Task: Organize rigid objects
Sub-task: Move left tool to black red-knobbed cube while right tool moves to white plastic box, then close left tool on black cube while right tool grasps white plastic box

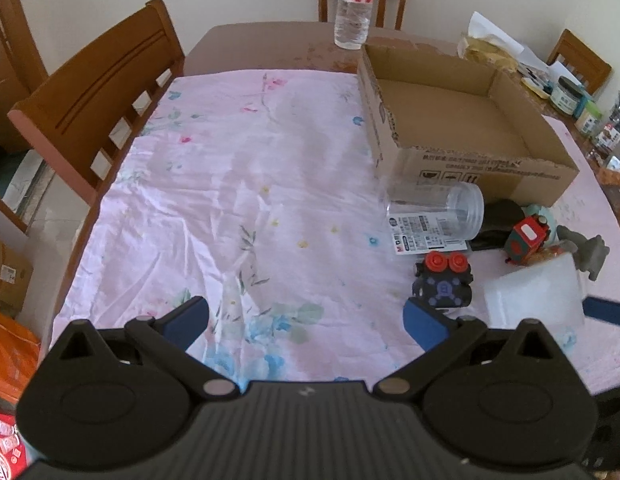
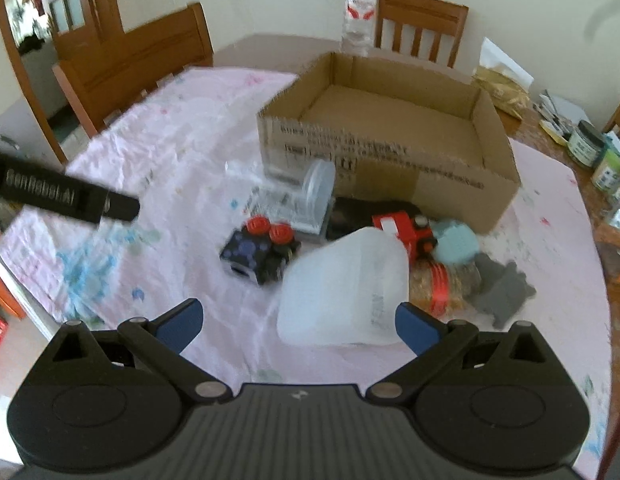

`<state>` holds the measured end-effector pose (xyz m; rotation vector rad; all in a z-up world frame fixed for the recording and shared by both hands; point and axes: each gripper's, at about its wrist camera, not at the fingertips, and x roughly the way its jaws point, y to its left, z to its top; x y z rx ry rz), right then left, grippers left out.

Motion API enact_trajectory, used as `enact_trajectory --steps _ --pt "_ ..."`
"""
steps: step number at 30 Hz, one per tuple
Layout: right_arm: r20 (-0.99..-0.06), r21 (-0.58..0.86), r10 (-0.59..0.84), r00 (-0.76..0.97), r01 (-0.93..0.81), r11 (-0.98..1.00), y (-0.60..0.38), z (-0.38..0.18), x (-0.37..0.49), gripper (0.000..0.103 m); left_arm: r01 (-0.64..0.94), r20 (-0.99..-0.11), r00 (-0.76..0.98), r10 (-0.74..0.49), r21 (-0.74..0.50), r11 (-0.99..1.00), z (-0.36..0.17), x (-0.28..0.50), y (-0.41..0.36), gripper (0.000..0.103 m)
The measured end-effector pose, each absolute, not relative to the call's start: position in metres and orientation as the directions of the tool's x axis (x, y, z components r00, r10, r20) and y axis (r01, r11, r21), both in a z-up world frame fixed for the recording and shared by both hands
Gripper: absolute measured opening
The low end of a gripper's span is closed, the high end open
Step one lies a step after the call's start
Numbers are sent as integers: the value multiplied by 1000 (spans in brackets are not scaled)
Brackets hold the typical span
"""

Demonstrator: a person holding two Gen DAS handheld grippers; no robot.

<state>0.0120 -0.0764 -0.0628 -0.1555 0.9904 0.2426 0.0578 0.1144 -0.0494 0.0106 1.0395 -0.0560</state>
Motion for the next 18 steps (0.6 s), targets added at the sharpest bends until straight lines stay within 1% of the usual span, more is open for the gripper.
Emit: enact_trajectory --steps 3,6,10,15,18 --pt "-867 22 135 480 -235 972 -84 -71 9 103 79 -863 502 -62 -26 997 -51 62 113 102" --pt "-884 58 123 451 -155 986 -93 -82 9 103 110 -863 498 -78 -26 994 -53 66 109 102" --pt "-880 49 73 470 -64 997 -102 -86 11 103 162 -863 492 -111 -35 986 -58 71 100 102" --pt "-874 26 29 486 -13 1000 -101 -90 13 103 236 -866 472 -165 -56 970 -74 77 83 102" --pt "-873 22 20 487 -1 1000 -98 -94 13 103 277 -864 454 -219 -97 956 -86 84 70 102"
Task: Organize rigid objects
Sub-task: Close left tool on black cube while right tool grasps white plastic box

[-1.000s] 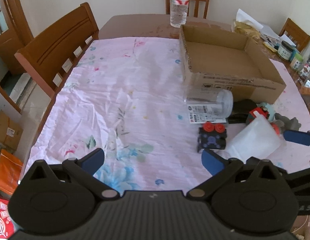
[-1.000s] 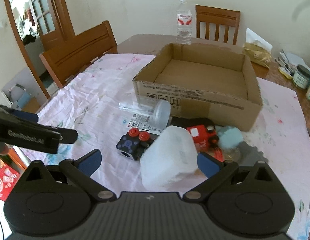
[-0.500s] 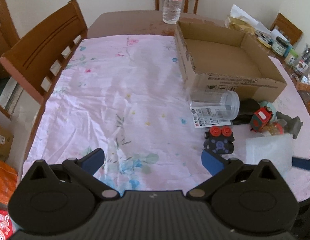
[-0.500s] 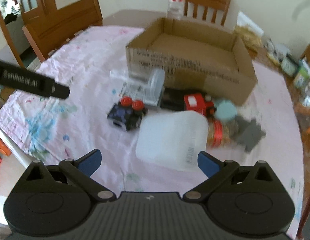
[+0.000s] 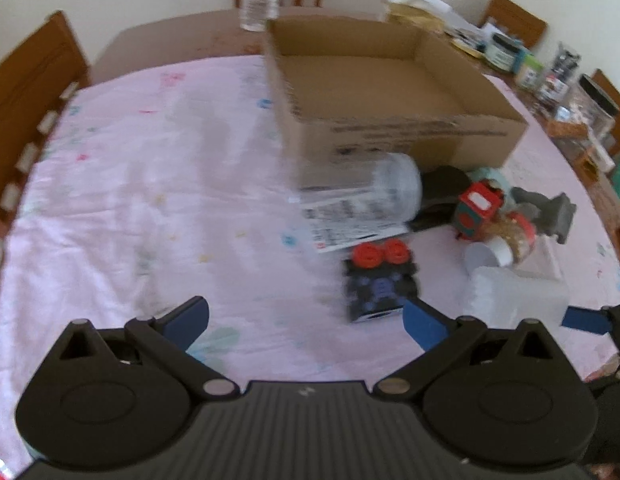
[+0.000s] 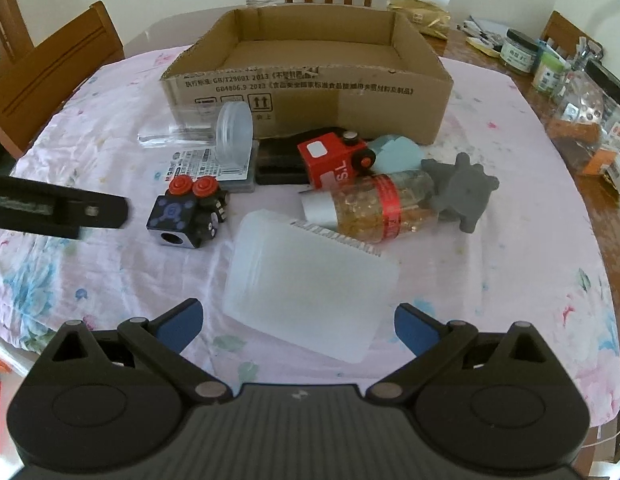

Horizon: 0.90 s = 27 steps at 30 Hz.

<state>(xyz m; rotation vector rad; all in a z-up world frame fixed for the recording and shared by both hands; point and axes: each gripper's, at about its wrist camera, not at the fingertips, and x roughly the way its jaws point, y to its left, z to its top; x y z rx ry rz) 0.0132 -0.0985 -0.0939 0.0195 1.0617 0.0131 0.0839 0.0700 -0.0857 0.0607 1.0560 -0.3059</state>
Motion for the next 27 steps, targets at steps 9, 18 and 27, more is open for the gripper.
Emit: enact_trajectory --steps 9,18,27 --pt "-873 -17 -11 488 -8 1000 -94 -108 9 103 329 -859 443 -254 -108 938 -123 105 29 102" --pt "-883 -19 -19 468 5 1000 -100 -117 9 103 351 -853 487 -186 -4 936 -134 93 47 103" --pt "-863 47 42 503 -4 999 -89 -106 21 103 357 -855 491 -166 24 934 -132 92 48 100"
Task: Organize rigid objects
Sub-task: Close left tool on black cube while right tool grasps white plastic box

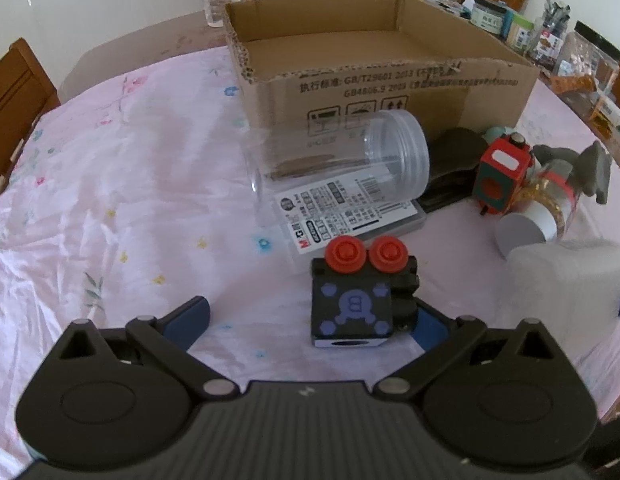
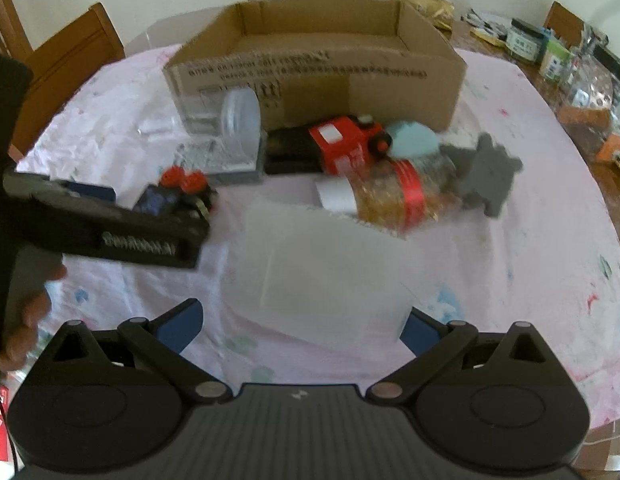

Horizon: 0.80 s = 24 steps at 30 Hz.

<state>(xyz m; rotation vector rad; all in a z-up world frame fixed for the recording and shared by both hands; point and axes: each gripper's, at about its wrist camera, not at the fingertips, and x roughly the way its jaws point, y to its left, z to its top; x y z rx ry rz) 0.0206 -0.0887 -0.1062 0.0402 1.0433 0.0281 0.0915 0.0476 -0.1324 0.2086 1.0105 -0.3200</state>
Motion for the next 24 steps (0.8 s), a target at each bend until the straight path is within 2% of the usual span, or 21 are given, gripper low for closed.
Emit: enact_trajectory --steps 4,11,18,24 --pt "-859 21 18 511 -1 1000 -84 -106 32 103 388 -845 501 -189 23 922 -127 88 49 84" --pt "-844 -45 -42 535 8 999 -82 -104 35 103 423 -831 508 -228 10 906 -125 86 49 74" --pt "-839 -63 -80 538 48 997 -86 -102 31 101 423 -832 493 -254 -26 906 -120 84 46 54" --pt "-843 -56 -84 532 68 996 -82 -104 33 90 386 -836 502 -222 -13 922 -120 84 54 52"
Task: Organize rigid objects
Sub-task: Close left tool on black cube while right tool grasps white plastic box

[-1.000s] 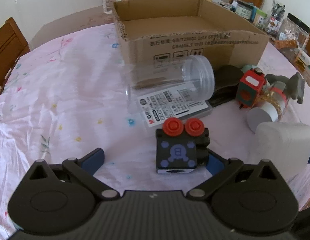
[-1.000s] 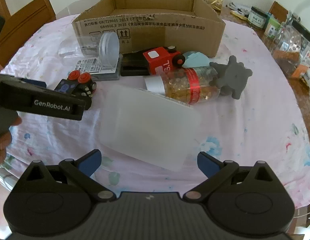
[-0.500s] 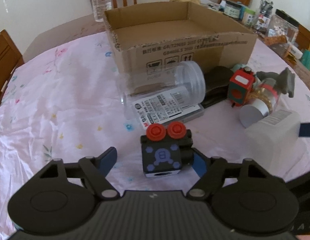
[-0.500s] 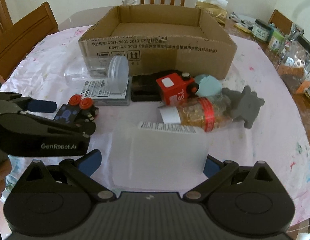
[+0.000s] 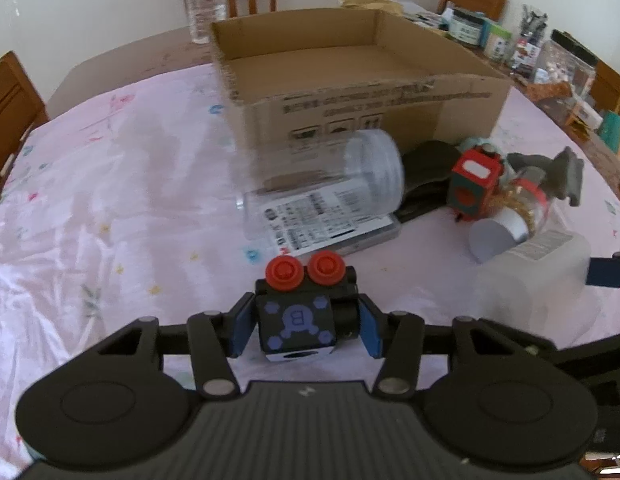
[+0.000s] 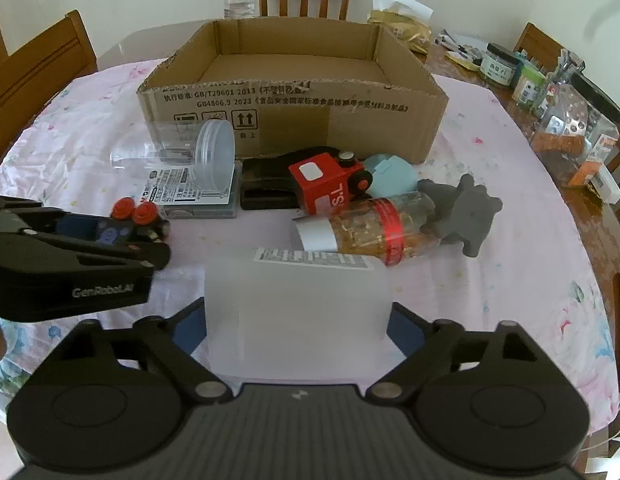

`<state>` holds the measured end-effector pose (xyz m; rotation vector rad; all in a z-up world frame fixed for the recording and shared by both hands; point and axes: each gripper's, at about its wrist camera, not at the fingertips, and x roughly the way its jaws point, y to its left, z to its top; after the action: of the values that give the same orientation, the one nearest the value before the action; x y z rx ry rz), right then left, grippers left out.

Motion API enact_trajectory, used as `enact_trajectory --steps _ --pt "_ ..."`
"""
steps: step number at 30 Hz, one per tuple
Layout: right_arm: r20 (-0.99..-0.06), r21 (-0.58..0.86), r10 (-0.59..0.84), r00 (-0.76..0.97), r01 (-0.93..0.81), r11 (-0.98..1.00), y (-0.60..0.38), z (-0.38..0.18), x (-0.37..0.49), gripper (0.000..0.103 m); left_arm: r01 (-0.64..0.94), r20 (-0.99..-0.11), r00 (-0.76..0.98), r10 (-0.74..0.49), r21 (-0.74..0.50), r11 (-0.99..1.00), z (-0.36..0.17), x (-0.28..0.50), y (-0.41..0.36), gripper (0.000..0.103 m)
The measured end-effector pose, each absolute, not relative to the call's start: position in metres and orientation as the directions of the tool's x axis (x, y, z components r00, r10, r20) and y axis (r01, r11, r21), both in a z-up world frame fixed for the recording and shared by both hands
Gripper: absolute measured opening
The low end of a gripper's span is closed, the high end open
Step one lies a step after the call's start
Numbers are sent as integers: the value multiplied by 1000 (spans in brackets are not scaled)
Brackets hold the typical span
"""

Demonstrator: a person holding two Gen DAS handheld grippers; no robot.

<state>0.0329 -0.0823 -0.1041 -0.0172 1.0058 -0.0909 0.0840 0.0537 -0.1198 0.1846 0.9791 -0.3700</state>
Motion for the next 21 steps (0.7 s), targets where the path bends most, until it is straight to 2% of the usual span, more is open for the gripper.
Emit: enact_trajectory --steps 6,21 --pt "-846 -65 -103 524 91 994 -81 -105 35 87 344 -837 512 -192 -5 939 -121 86 66 52" --pt "-859 -75 -81 505 33 997 -87 -95 32 87 398 -854 485 -187 25 917 -112 92 71 51"
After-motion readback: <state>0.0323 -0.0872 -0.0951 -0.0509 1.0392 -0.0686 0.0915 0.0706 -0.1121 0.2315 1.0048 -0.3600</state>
